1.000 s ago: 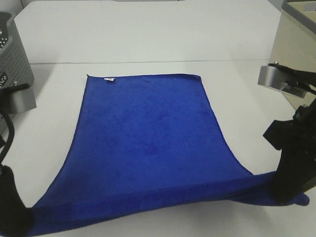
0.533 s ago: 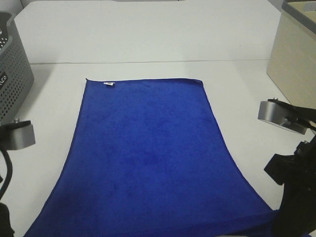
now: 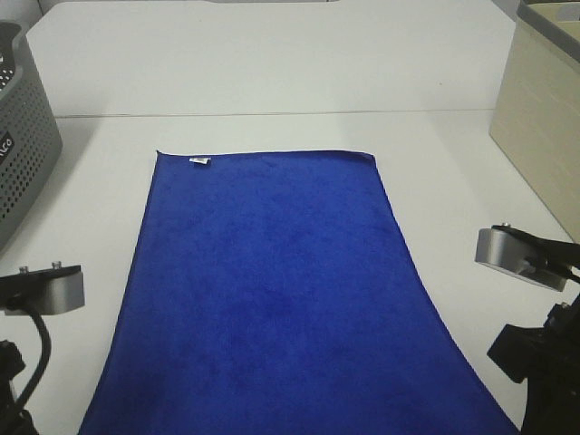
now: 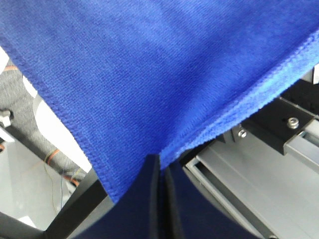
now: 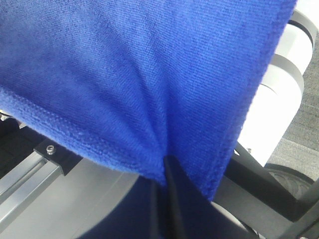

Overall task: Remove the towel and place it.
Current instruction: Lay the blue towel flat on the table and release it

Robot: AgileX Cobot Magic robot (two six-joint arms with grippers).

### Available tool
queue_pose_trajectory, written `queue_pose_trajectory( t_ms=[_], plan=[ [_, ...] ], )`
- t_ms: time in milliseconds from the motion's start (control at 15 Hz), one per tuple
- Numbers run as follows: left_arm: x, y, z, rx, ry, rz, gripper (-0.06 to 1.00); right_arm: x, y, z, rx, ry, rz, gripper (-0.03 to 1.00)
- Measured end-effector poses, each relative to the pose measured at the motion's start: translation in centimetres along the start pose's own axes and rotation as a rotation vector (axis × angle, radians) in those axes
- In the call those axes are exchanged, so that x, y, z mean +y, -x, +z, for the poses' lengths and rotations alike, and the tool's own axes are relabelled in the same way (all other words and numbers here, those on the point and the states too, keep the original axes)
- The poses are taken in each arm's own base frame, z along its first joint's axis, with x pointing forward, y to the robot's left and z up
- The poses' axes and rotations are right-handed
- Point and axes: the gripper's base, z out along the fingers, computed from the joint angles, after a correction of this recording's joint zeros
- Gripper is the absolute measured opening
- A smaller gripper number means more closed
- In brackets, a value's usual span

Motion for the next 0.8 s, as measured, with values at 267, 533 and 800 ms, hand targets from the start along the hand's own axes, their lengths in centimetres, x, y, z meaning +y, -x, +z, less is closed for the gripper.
queue_pose_trajectory(
  t_ms=[267,533,800],
  plan=[
    [1.0,1.3,2.0,0.110,-0.010,-0.037,0.00,-0.7,1.2,1.1,0.088,0.003,0.052,0.02],
    [1.4,2.2,2.5,0.154,-0.003,-0.045,0.00,-1.3,2.3,2.3,0.168,0.013,0.082,0.02],
    [2.1,4.0,3.4,0.219,0.017,-0.048,0.00,-2.0,4.3,3.4,0.253,0.012,0.124,0.02]
  ],
)
